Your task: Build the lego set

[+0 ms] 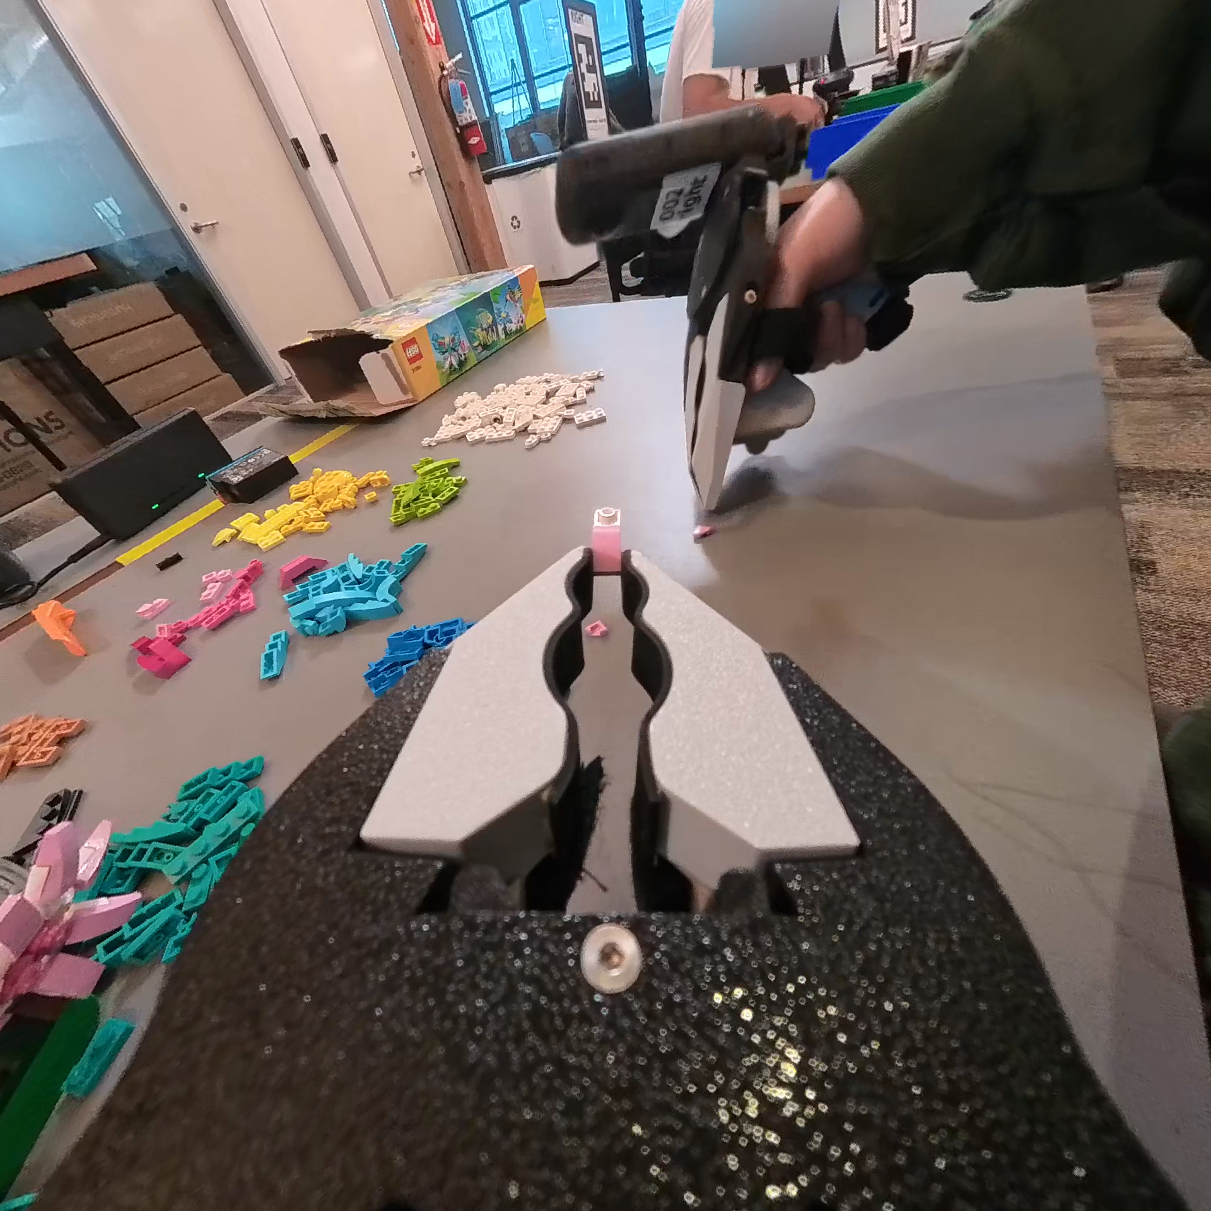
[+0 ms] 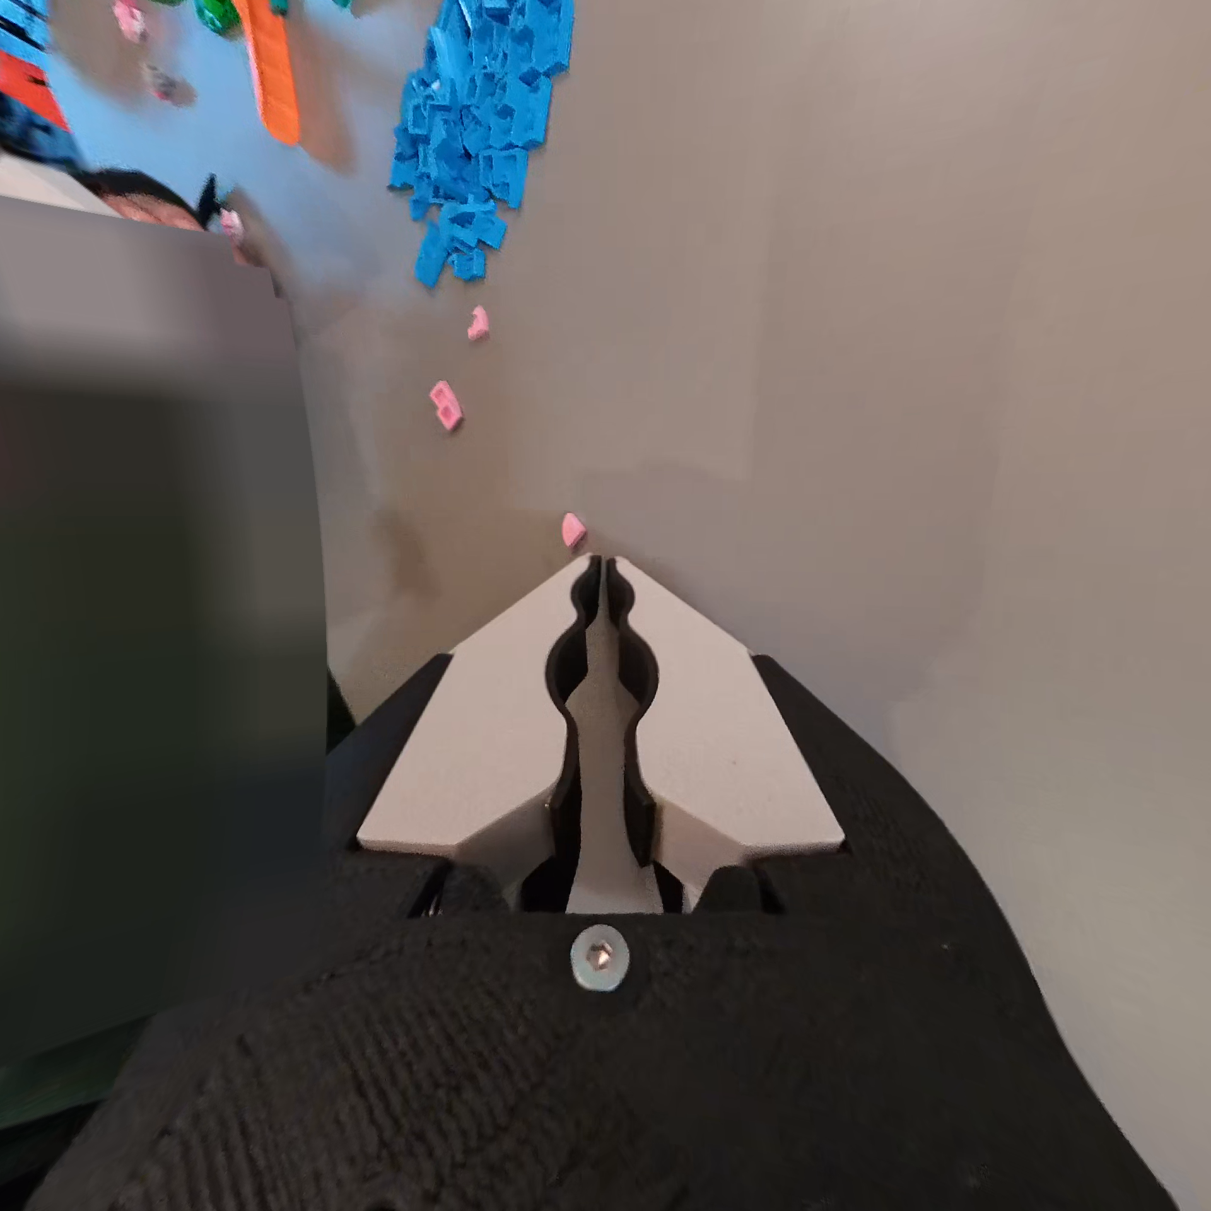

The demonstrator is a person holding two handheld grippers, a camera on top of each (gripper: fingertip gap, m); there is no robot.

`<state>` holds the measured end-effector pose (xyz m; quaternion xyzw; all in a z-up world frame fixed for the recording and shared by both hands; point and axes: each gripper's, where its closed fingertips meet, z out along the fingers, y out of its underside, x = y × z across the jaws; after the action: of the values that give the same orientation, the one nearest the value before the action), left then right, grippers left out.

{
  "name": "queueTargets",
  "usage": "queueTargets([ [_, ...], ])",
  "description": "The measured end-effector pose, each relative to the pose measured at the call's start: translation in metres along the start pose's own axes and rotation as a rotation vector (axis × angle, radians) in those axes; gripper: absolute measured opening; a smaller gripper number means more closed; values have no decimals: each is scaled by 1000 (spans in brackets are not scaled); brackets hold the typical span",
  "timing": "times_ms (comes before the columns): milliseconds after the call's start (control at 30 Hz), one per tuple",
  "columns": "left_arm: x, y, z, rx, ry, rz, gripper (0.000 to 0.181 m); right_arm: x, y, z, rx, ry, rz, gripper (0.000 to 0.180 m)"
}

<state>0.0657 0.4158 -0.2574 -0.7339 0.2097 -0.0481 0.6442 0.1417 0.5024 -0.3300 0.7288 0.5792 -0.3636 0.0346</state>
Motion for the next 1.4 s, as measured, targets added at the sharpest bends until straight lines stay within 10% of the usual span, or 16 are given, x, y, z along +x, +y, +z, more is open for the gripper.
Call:
queueTargets([
  [33,0,0,0,0,0,0,6,0,-1,-1,15,30,-42,2],
  [300,1,1,0,-5,4,2,6,-9,-13,0,192,359,-488,13],
  [1400,3,2,1,-14,9,15,6,-4,-11,9,402,580,-331,14],
])
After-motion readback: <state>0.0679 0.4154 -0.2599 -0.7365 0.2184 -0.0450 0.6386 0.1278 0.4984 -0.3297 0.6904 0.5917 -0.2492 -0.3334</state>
